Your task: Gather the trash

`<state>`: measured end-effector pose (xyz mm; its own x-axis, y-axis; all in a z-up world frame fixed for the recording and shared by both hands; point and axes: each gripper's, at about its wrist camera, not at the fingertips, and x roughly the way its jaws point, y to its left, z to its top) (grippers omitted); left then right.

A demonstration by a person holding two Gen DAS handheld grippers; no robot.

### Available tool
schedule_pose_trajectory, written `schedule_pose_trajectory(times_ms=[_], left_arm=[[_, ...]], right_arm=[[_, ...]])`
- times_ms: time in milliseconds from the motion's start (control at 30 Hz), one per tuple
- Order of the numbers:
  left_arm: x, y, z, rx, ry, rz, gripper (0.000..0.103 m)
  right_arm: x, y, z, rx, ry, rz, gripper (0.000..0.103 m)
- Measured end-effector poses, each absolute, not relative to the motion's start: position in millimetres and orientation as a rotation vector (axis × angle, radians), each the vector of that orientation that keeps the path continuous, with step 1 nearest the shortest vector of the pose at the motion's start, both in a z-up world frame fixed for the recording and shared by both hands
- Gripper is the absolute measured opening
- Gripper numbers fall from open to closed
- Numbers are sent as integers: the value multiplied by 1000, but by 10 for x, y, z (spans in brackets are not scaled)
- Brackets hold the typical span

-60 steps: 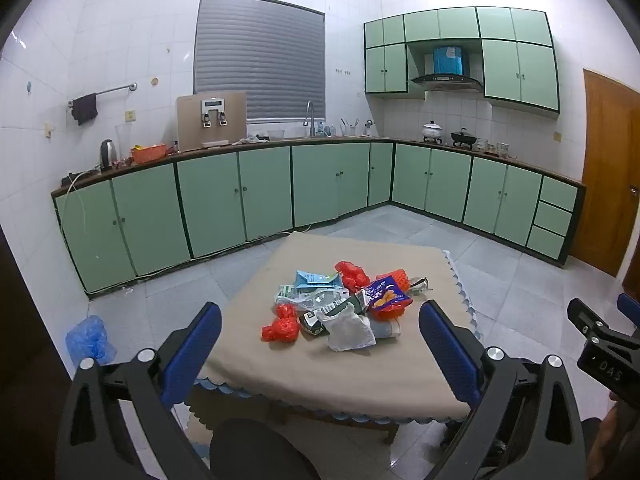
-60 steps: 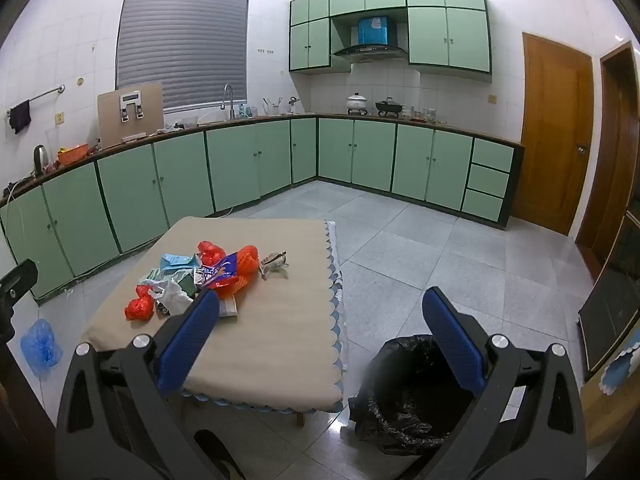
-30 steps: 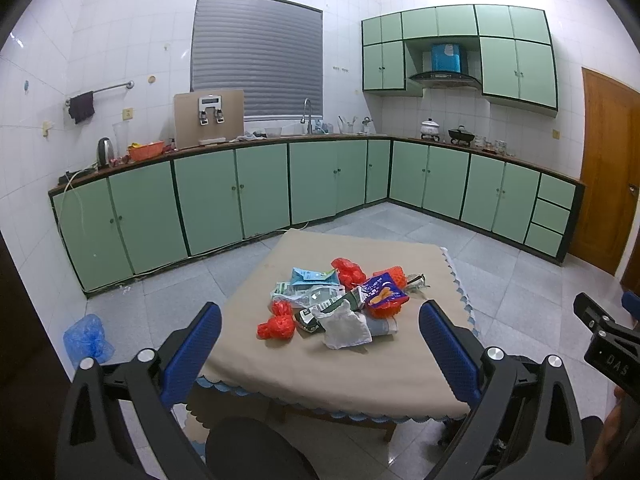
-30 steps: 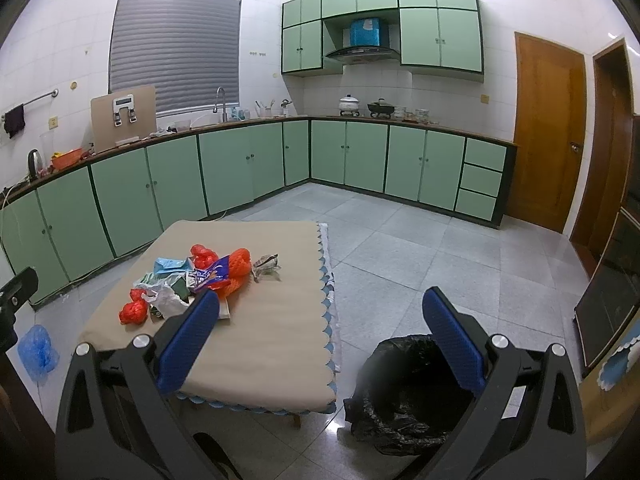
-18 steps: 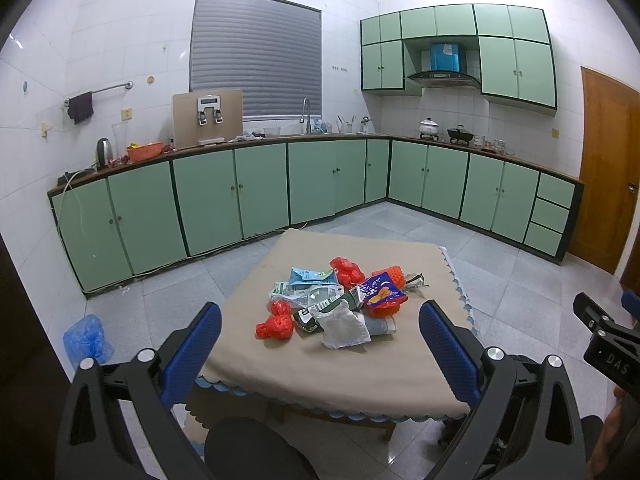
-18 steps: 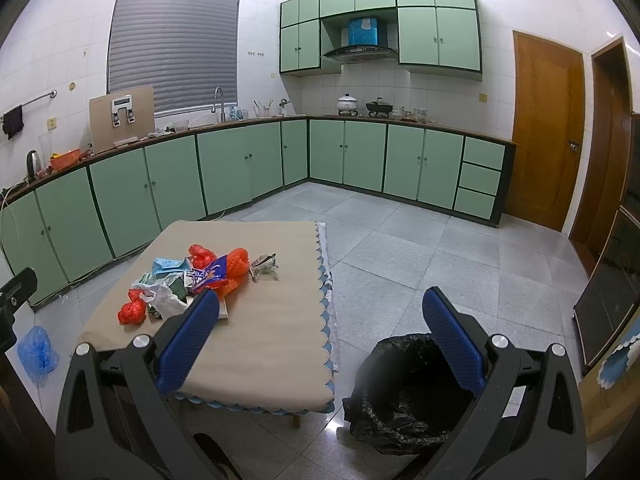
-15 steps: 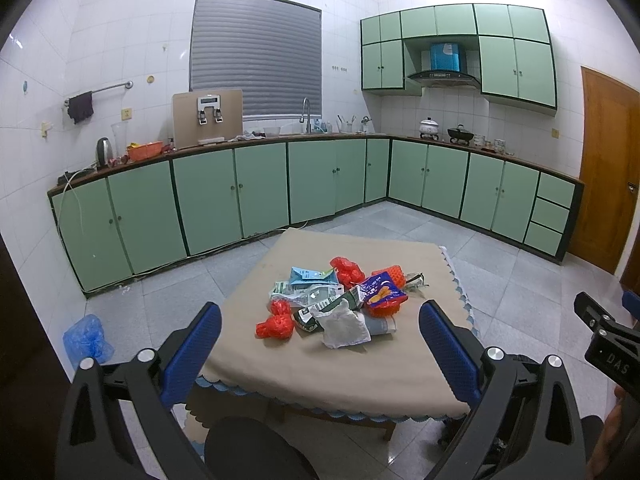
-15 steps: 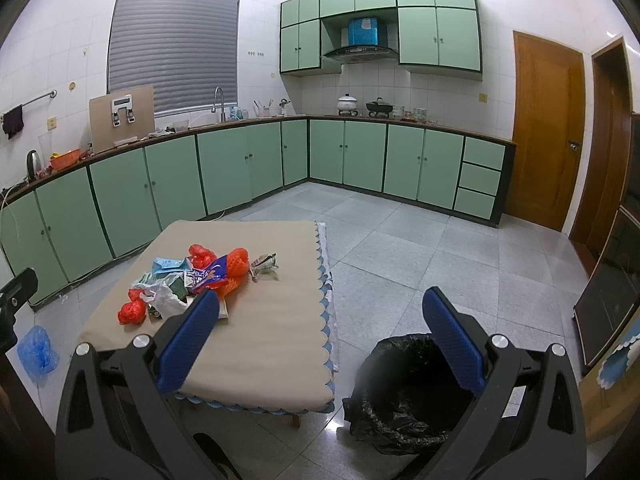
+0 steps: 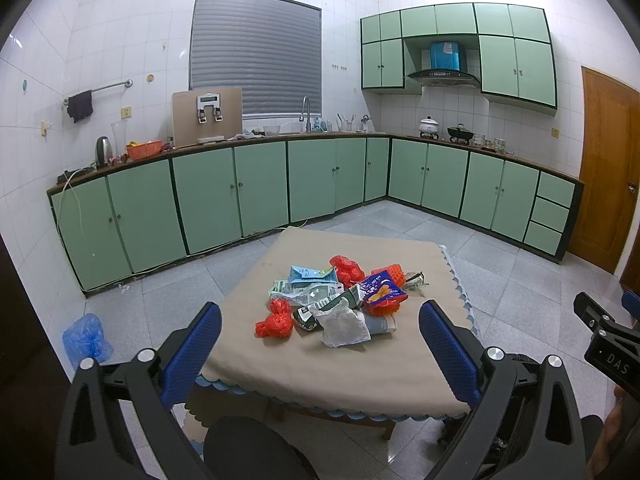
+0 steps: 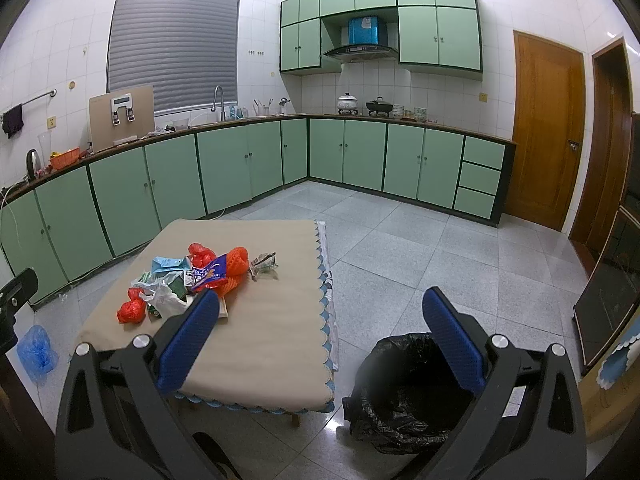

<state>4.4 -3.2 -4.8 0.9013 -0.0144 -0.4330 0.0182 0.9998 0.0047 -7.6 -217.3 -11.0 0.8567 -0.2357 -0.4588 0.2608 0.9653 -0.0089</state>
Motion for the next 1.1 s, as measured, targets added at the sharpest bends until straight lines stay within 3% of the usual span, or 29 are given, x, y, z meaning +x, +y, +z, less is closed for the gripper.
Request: schedule_pose_trajectory(times_ms=[1100], left_arm=[[70, -33, -107, 12, 454, -15, 97]], right_arm=[[-40, -2186, -176, 51, 484, -255, 98]])
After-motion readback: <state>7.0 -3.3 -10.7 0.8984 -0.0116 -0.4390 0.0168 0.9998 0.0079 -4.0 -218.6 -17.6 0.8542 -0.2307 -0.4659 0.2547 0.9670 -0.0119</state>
